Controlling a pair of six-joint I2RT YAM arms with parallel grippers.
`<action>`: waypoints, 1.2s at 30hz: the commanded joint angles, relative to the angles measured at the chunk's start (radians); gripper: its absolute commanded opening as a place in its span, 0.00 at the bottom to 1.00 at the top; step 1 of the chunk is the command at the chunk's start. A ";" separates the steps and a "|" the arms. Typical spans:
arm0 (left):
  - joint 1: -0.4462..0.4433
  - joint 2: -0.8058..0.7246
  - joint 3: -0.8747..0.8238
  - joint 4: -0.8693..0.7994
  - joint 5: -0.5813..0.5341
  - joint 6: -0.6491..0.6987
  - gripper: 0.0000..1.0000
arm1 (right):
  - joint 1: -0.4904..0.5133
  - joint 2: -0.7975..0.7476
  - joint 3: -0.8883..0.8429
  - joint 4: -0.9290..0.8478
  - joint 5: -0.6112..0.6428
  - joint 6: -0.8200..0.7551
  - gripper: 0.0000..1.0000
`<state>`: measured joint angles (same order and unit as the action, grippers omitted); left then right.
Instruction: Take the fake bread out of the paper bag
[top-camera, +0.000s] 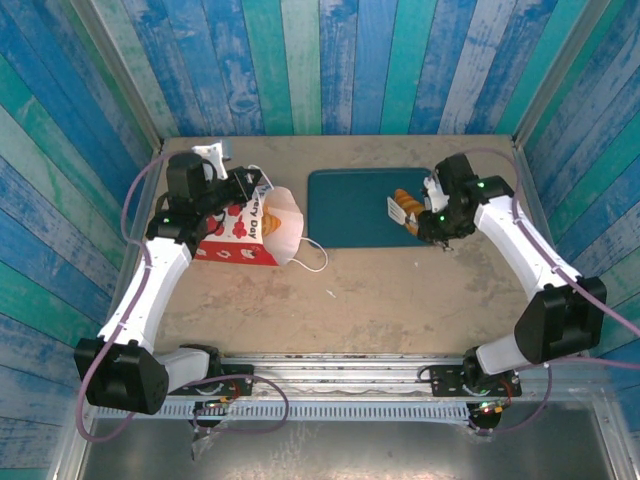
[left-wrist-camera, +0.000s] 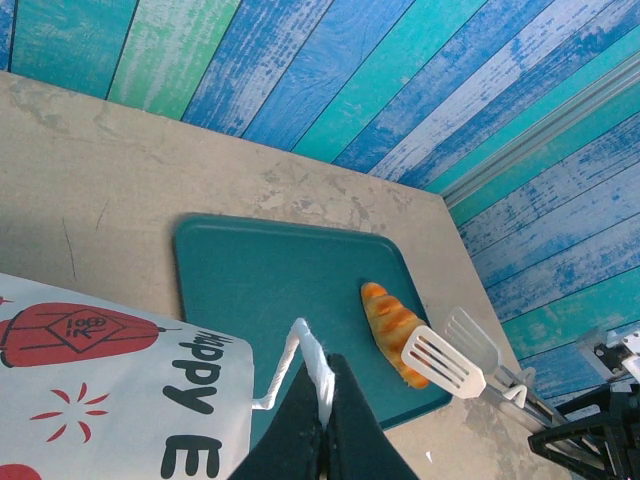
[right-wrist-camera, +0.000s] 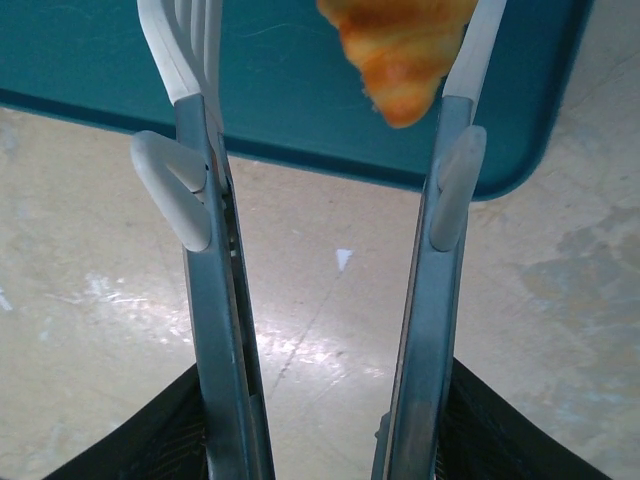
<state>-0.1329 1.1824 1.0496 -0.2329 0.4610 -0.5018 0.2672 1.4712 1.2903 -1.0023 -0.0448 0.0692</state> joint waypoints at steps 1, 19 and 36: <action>-0.005 -0.044 0.006 0.014 -0.012 0.022 0.00 | 0.022 0.011 0.034 -0.035 0.135 -0.016 0.53; -0.005 -0.037 0.001 0.017 -0.016 0.026 0.00 | 0.063 0.100 0.099 -0.074 0.148 -0.077 0.54; -0.005 -0.038 0.006 0.013 -0.016 0.031 0.00 | 0.020 0.241 0.204 -0.086 0.085 -0.011 0.41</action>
<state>-0.1329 1.1824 1.0496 -0.2333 0.4534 -0.4900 0.2947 1.7218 1.4490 -1.0836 0.0704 0.0338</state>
